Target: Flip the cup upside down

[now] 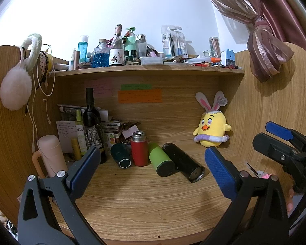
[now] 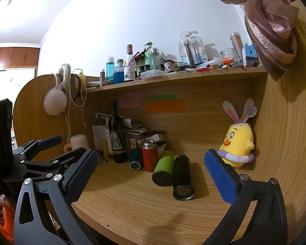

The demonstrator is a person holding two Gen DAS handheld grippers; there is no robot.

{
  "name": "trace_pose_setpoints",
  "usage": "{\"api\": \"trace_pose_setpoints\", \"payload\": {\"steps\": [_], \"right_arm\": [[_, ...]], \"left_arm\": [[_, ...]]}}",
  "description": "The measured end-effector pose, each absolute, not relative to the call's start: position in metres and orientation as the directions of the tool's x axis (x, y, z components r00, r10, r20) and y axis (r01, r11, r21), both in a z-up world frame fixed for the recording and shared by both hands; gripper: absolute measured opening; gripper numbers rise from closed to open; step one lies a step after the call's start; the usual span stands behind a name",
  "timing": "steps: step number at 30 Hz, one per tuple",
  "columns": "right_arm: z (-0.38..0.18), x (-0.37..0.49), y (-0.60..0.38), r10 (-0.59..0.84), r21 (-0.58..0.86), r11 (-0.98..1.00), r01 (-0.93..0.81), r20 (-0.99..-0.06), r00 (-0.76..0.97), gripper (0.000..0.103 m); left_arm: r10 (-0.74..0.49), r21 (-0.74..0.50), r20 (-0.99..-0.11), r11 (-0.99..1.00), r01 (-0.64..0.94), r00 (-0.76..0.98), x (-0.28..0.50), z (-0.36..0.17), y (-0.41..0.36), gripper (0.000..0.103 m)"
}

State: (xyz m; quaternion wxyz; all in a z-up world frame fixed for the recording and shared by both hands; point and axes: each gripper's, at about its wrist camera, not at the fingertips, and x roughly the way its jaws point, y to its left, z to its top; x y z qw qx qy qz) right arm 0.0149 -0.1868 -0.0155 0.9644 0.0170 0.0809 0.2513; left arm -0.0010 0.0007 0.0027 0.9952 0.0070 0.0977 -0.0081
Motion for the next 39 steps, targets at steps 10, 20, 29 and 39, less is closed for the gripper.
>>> {"api": "trace_pose_setpoints", "payload": {"steps": [10, 20, 29, 39], "right_arm": [[-0.016, 0.015, -0.184, 0.487, 0.074, 0.873, -0.482, -0.151, 0.86, 0.103], [-0.027, 0.035, -0.184, 0.472, 0.092, 0.881, -0.463, -0.202, 0.858, 0.103], [-0.057, 0.089, -0.172, 0.444, 0.12, 0.895, -0.43, -0.335, 0.831, 0.103], [-0.09, 0.156, -0.17, 0.416, 0.174, 0.908, -0.38, -0.46, 0.784, 0.103]], "left_arm": [[-0.014, 0.014, -0.201, 1.0, 0.018, 0.98, -0.001, -0.002, -0.002, 0.103], [-0.011, 0.009, -0.25, 1.0, 0.013, 0.968, 0.018, -0.016, 0.008, 0.103], [0.029, 0.013, -0.376, 1.0, -0.026, 0.926, 0.085, -0.045, 0.039, 0.103], [0.11, 0.082, -0.551, 0.994, -0.077, 0.827, 0.203, -0.078, 0.083, 0.103]]}}
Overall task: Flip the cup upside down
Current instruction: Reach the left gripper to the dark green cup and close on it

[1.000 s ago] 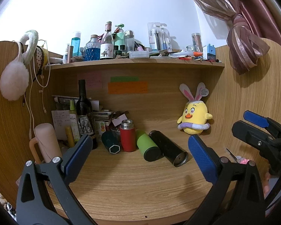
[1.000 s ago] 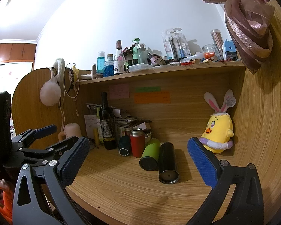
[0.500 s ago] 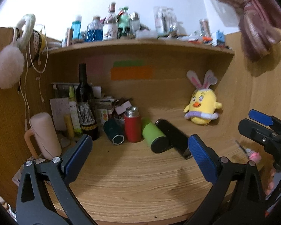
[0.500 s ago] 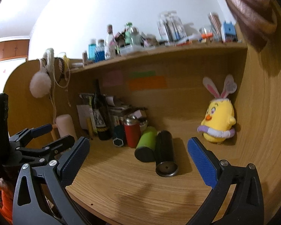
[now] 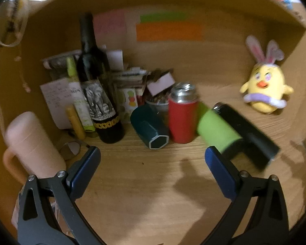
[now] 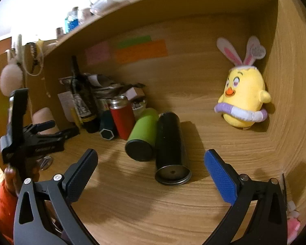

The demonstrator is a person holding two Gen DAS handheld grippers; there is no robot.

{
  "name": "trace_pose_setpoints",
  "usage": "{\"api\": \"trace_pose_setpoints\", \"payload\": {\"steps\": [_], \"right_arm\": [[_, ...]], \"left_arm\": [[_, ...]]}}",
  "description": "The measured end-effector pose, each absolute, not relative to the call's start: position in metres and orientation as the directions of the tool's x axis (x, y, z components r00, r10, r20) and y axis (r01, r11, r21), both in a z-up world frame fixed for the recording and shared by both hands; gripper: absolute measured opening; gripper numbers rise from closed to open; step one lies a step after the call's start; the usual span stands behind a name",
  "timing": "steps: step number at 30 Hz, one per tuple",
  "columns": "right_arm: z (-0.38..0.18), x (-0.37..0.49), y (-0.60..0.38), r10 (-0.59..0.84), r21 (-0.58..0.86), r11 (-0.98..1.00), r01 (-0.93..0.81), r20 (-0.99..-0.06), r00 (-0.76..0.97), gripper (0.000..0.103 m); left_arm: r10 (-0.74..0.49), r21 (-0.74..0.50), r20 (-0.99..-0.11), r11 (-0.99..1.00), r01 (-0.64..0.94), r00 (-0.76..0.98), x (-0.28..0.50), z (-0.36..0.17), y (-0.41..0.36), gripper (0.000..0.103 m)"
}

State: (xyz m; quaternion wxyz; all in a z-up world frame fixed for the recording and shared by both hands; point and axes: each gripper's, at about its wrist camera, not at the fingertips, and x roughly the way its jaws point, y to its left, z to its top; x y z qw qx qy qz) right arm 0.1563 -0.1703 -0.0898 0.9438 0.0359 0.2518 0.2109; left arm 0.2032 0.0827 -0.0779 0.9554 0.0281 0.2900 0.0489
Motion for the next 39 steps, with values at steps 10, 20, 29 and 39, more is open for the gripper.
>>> {"api": "trace_pose_setpoints", "payload": {"steps": [10, 20, 29, 39], "right_arm": [[-0.109, 0.196, -0.166, 0.421, 0.21, 0.906, -0.367, -0.519, 0.744, 0.103], [-0.114, 0.206, -0.169, 0.415, 0.223, 0.909, -0.351, -0.533, 0.737, 0.103], [-0.112, 0.201, -0.167, 0.422, 0.218, 0.906, -0.362, -0.529, 0.737, 0.103], [-0.105, 0.187, -0.164, 0.418, 0.206, 0.908, -0.366, -0.515, 0.748, 0.103]], "left_arm": [[0.145, 0.09, -0.673, 0.989, -0.114, 0.726, 0.309, -0.112, 0.108, 0.103], [0.152, 0.094, -0.731, 0.988, -0.123, 0.666, 0.348, -0.129, 0.108, 0.101], [0.06, -0.008, -0.768, 0.995, -0.103, 0.638, 0.367, -0.139, 0.109, 0.071], [0.053, -0.015, -0.764, 0.995, -0.099, 0.643, 0.351, -0.156, 0.11, 0.067]]}}
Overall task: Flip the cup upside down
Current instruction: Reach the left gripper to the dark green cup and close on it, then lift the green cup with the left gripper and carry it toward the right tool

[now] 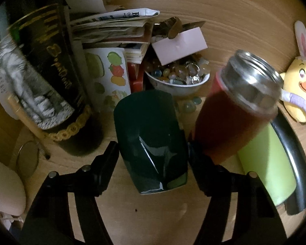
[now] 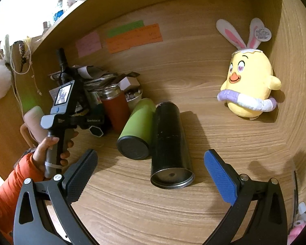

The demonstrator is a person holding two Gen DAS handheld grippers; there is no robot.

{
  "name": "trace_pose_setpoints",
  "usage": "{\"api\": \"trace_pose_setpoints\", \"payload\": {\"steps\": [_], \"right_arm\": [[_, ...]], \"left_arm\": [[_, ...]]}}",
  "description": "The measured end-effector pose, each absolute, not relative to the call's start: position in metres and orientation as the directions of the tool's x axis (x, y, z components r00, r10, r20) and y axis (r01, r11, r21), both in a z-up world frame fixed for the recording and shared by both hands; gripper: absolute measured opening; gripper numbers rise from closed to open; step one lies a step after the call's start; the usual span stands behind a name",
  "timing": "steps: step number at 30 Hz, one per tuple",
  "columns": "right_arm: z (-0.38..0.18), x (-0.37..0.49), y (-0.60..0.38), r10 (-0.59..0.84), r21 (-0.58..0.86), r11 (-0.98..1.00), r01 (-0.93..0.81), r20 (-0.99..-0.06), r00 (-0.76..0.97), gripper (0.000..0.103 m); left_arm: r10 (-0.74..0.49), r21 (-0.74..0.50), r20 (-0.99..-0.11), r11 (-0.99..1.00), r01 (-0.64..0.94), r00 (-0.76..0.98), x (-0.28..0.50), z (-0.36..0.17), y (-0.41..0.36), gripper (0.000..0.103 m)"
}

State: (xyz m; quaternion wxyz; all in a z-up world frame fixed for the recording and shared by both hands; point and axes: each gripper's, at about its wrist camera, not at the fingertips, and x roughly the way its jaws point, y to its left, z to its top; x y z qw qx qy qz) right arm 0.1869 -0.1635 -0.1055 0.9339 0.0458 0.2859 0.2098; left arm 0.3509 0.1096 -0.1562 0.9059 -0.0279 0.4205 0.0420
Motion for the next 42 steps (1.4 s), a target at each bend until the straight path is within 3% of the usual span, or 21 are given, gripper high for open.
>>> {"api": "trace_pose_setpoints", "payload": {"steps": [13, 31, 42], "right_arm": [[-0.104, 0.161, -0.156, 0.443, 0.192, 0.895, -0.403, -0.501, 0.744, 0.103], [-0.1, 0.119, -0.176, 0.462, 0.179, 0.885, -0.43, -0.464, 0.756, 0.103], [-0.098, 0.107, -0.177, 0.482, 0.172, 0.873, -0.456, -0.445, 0.755, 0.103]], "left_arm": [[0.004, -0.021, -0.763, 0.999, -0.031, 0.647, 0.254, -0.152, 0.107, 0.067], [-0.078, -0.026, -0.731, 0.996, 0.086, 0.677, 0.159, -0.152, 0.024, 0.067], [-0.072, -0.029, -0.701, 0.997, 0.072, 0.71, 0.134, -0.154, -0.012, 0.067]]}}
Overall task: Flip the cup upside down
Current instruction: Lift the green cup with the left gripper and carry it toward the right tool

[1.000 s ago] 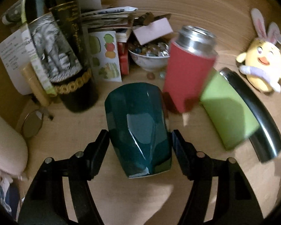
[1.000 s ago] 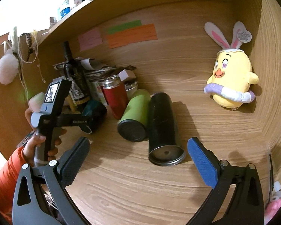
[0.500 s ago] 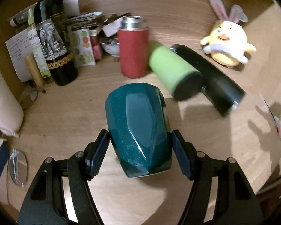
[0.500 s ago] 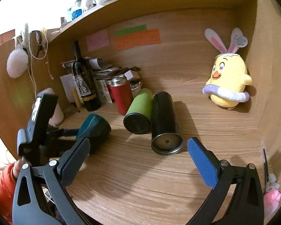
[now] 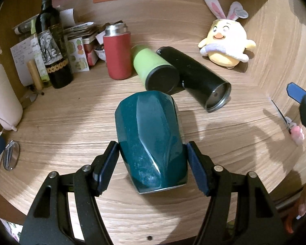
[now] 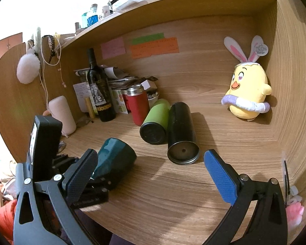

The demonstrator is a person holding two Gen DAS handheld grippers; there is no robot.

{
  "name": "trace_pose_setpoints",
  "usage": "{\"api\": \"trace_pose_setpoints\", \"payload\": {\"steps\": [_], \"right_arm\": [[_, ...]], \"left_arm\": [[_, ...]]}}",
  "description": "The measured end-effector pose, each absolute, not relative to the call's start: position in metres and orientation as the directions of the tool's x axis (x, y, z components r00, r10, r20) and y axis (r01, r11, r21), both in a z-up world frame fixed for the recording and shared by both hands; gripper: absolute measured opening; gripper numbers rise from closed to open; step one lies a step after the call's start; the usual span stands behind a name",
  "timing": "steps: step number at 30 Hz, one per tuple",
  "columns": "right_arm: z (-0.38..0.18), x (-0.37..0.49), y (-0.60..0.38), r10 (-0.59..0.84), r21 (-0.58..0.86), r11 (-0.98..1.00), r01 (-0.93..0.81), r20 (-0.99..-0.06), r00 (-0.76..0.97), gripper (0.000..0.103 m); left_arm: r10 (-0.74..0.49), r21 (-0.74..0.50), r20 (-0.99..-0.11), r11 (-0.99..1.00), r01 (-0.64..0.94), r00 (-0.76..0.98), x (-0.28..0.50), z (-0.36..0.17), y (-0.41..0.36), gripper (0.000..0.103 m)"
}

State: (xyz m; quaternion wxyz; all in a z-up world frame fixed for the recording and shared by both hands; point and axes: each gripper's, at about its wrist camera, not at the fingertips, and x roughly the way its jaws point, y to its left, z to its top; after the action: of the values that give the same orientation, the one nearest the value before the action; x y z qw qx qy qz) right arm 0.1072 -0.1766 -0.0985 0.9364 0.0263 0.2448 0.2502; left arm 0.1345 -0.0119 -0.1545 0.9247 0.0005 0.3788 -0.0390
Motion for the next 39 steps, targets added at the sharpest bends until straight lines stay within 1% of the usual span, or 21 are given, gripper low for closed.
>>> {"api": "trace_pose_setpoints", "payload": {"steps": [6, 10, 13, 15, 17, 20, 24, 26, 28, 31, 35, 39], "right_arm": [[-0.098, 0.107, -0.175, 0.48, 0.171, 0.874, -0.454, -0.447, 0.755, 0.103], [-0.1, 0.108, -0.172, 0.477, 0.167, 0.876, -0.453, -0.452, 0.754, 0.103], [-0.102, 0.11, -0.17, 0.479, 0.169, 0.874, -0.455, -0.457, 0.75, 0.103], [-0.103, 0.11, -0.168, 0.478, 0.169, 0.874, -0.455, -0.461, 0.747, 0.103], [-0.104, 0.11, -0.167, 0.48, 0.169, 0.873, -0.458, -0.464, 0.744, 0.103], [-0.102, 0.108, -0.165, 0.483, 0.163, 0.87, -0.465, -0.462, 0.743, 0.103], [-0.102, 0.108, -0.161, 0.483, 0.153, 0.869, -0.47, -0.462, 0.743, 0.103], [-0.106, 0.112, -0.158, 0.484, 0.157, 0.869, -0.47, -0.474, 0.736, 0.103], [-0.109, 0.114, -0.154, 0.488, 0.162, 0.865, -0.474, -0.487, 0.724, 0.103], [-0.115, 0.116, -0.145, 0.496, 0.157, 0.857, -0.491, -0.507, 0.704, 0.103], [-0.12, 0.115, -0.135, 0.501, 0.14, 0.849, -0.51, -0.52, 0.691, 0.103], [-0.124, 0.112, -0.128, 0.499, 0.12, 0.844, -0.523, -0.533, 0.683, 0.103]], "left_arm": [[-0.095, -0.034, -0.699, 0.994, 0.1, 0.709, 0.135, -0.154, -0.016, 0.067], [-0.14, -0.063, -0.704, 0.989, 0.135, 0.696, 0.135, -0.15, -0.011, 0.068], [-0.128, -0.034, -0.682, 0.989, 0.143, 0.72, 0.127, -0.142, -0.011, 0.069], [-0.125, -0.019, -0.657, 0.989, 0.149, 0.743, 0.119, -0.133, -0.009, 0.076], [-0.117, -0.006, -0.632, 0.989, 0.147, 0.766, 0.111, -0.126, -0.005, 0.079], [-0.089, 0.012, -0.599, 0.993, 0.12, 0.796, 0.099, -0.118, 0.007, 0.079], [-0.027, 0.022, -0.576, 0.999, 0.048, 0.817, 0.094, -0.118, 0.034, 0.086], [-0.006, 0.022, -0.6, 0.999, 0.024, 0.8, 0.099, -0.126, 0.044, 0.086], [-0.012, 0.008, -0.636, 1.0, 0.023, 0.771, 0.106, -0.138, 0.051, 0.086], [-0.015, 0.011, -0.663, 1.0, 0.029, 0.748, 0.109, -0.153, 0.053, 0.086], [-0.038, 0.0, -0.685, 0.999, 0.053, 0.728, 0.11, -0.167, 0.05, 0.086], [-0.043, -0.003, -0.688, 0.998, 0.056, 0.724, 0.109, -0.174, 0.045, 0.086]]}}
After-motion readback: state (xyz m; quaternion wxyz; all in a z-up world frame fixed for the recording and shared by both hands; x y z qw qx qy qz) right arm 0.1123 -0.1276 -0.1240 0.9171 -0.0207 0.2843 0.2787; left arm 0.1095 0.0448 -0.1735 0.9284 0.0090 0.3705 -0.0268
